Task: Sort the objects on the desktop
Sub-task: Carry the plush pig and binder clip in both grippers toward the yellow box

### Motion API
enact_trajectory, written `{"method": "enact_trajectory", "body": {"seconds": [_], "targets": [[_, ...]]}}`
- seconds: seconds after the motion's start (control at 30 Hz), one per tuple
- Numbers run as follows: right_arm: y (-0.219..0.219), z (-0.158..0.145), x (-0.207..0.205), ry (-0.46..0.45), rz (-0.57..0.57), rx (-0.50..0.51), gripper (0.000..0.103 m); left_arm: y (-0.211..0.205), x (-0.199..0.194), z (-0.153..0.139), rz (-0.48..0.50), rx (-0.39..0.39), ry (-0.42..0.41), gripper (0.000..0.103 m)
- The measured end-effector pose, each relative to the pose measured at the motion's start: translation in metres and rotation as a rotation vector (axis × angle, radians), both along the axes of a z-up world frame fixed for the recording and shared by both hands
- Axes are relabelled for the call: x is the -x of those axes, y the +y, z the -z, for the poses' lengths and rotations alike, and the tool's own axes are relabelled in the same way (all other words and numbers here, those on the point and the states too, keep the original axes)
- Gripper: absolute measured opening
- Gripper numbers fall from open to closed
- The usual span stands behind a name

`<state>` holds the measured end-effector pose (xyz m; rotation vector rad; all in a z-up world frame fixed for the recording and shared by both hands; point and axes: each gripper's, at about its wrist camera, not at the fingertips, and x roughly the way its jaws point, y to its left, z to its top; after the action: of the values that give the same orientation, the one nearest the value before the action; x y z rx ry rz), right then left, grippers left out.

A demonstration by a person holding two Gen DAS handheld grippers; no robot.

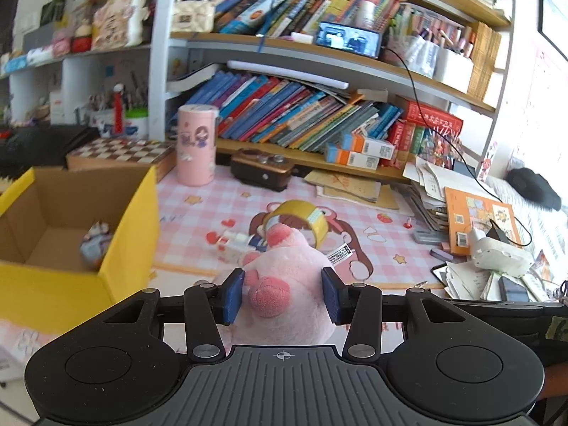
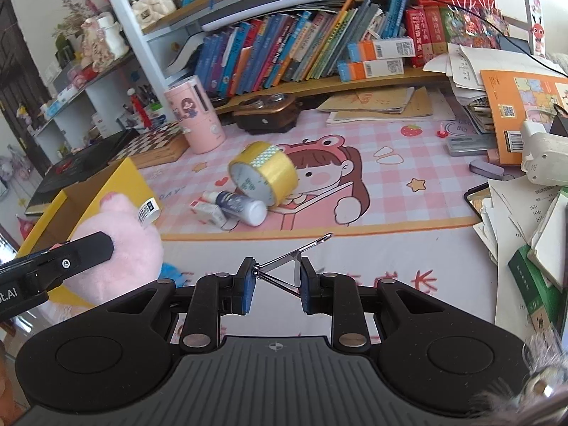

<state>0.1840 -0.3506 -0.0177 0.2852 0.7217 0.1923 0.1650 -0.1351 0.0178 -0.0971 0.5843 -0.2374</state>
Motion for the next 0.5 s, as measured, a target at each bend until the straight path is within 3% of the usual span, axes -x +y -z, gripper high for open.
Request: {"method": "enact_trajectory", "body": {"seconds": [0.5], "targets": [[0.067,-0.005,0.056,0.024,-0.020,0.034,0.023,0.062,0.053,0.006,0.006,0.061,0.030,0.044]]}}
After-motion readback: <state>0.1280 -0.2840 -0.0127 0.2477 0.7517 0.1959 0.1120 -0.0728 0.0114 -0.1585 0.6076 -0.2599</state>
